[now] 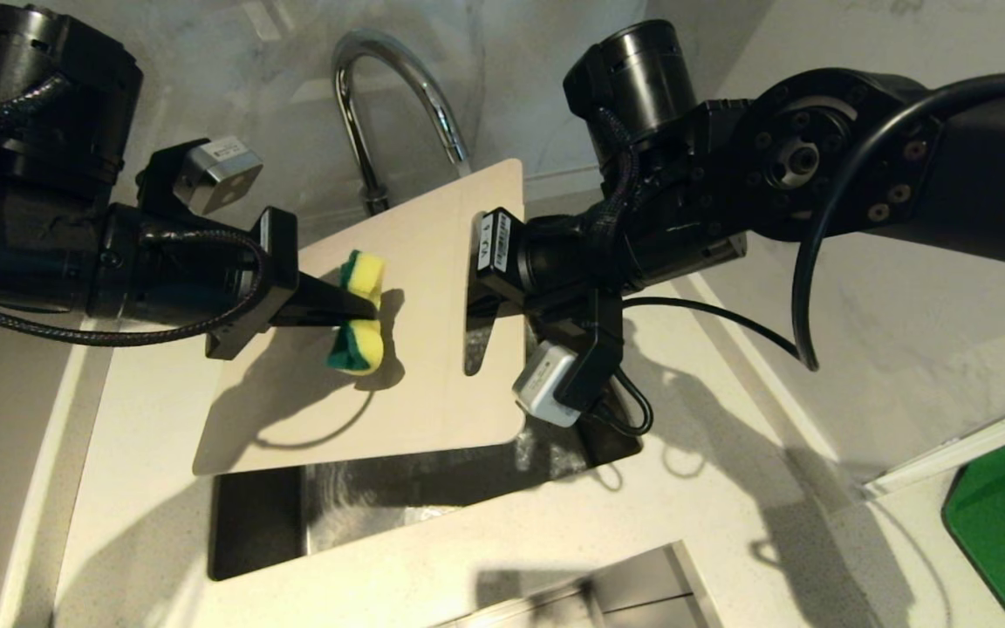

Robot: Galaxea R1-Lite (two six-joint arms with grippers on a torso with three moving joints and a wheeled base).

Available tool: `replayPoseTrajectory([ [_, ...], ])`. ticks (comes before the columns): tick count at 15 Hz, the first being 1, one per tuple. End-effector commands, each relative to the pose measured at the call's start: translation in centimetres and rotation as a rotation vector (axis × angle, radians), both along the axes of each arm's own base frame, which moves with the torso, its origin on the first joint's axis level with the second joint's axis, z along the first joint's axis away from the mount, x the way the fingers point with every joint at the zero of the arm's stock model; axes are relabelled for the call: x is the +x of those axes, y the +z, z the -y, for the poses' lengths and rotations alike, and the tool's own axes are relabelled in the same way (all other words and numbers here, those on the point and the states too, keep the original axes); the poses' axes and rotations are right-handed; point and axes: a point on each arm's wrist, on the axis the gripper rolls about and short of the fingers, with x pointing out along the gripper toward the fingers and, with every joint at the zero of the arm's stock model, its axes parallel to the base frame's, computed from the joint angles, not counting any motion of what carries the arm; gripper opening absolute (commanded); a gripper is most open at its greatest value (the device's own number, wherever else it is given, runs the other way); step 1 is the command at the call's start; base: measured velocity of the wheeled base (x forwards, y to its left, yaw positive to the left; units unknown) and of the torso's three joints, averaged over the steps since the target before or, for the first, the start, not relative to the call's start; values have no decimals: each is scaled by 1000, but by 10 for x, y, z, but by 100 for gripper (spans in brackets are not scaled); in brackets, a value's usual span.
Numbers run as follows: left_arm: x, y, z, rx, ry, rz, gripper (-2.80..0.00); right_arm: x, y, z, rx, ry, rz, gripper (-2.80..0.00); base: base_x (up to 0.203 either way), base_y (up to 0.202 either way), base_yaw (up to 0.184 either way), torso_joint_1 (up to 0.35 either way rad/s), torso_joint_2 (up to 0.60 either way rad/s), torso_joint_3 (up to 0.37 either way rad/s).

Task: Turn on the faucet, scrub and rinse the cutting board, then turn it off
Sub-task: Scrub the cutting board underwater

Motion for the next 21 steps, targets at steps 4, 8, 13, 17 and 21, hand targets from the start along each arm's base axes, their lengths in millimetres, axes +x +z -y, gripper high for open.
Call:
replayPoseTrajectory([
  [4, 18, -32, -9, 59, 47, -73, -280, -3, 10, 13, 8, -15, 31, -280, 0, 0, 0, 0, 0, 0],
  [8, 29, -54, -30, 70, 120, -83, -280, -5, 12, 14, 11, -15, 35, -280, 0, 0, 0, 0, 0, 0],
  [13, 48, -84, -79, 67, 203, -126, -280, -7, 12, 17, 8, -19, 31, -280, 0, 0, 0, 0, 0, 0],
  [17, 60, -108, -120, 93, 267, -166, -280, -8, 13, 18, 9, -20, 32, -280, 0, 0, 0, 0, 0, 0],
  [21, 63, -120, -146, 119, 311, -150, -280, -9, 10, 19, 2, -21, 22, -280, 0, 0, 0, 0, 0, 0],
])
